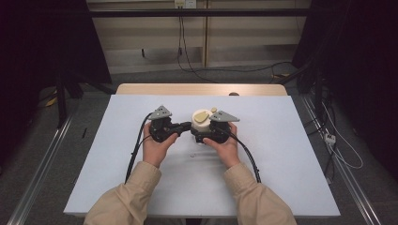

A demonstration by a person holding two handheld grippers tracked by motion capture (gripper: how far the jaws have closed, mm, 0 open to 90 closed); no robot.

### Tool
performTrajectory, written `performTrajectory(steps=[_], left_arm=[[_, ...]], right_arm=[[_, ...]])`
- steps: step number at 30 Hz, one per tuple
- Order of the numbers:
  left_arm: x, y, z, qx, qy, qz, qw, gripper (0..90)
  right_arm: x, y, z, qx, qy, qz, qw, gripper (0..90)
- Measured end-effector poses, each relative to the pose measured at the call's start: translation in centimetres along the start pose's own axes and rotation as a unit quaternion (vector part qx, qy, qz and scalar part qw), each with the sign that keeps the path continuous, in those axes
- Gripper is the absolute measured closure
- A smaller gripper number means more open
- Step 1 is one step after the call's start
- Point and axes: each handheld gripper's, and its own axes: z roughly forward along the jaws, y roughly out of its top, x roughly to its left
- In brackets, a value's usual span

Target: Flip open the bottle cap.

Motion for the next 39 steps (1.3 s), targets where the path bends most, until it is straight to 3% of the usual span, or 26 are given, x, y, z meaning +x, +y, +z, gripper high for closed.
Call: performTrajectory(steps=[39], left_arm=[[-0.4,0.8,1.1,0.024,0.014,0.003,0.9996,90.0]], right_arm=[[0.0,0.0,0.0,0.000,0.000,0.000,1.0000,6.3]])
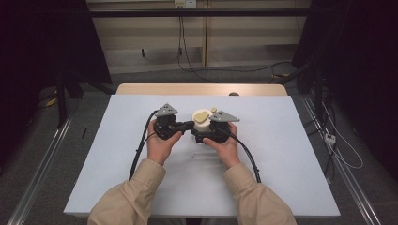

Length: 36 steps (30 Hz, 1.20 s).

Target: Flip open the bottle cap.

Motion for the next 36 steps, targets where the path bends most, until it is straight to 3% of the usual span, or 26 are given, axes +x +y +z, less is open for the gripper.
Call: performTrajectory(steps=[15,36], left_arm=[[-0.7,0.8,0.2,0.009,0.007,0.014,0.9998,90.0],[-0.6,1.5,0.2,0.002,0.010,0.009,0.9999,90.0]], right_arm=[[0.0,0.0,0.0,0.000,0.000,0.000,1.0000,6.3],[0.0,0.0,0.0,0.001,0.000,-0.001,1.0000,6.3]])
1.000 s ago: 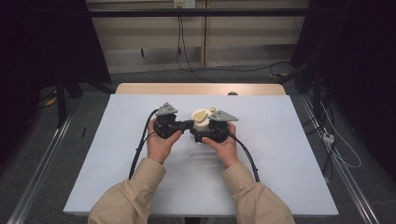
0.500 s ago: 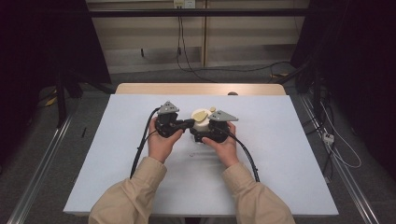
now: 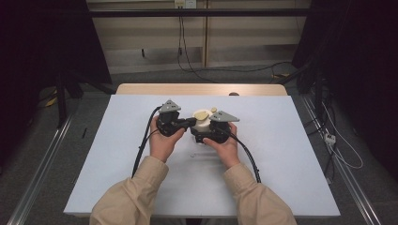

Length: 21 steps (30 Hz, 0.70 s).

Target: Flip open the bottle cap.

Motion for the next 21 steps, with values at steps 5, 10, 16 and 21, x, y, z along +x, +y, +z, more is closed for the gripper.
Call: performTrajectory(steps=[5,10,16,21], left_arm=[[0.04,0.14,0.01,-0.001,-0.001,-0.002,1.0000,90.0],[-0.03,0.32,0.01,-0.003,0.002,-0.004,1.0000,90.0],[-0.08,0.40,0.23,-0.002,0.003,-0.002,1.0000,90.0],[-0.08,0.57,0.24,-0.003,0.006,-0.002,1.0000,90.0]], right_arm=[[-0.01,0.00,0.00,0.000,0.000,0.001,1.0000,6.3],[0.00,0.00,0.00,0.000,0.000,0.001,1.0000,6.3],[0.01,-0.01,0.01,0.000,-0.001,0.000,1.0000,6.3],[0.02,-0.01,0.01,-0.001,-0.001,0.001,1.0000,6.3]])
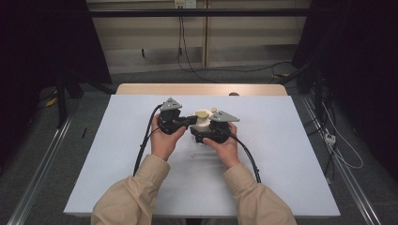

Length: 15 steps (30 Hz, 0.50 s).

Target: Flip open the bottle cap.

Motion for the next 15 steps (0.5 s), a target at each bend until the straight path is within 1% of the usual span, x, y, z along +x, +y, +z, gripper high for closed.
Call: performTrajectory(steps=[15], left_arm=[[-0.14,0.52,0.10,-0.003,0.001,0.001,1.0000,90.0]], right_arm=[[0.01,-0.02,0.01,0.000,-0.001,0.000,1.0000,6.2]])
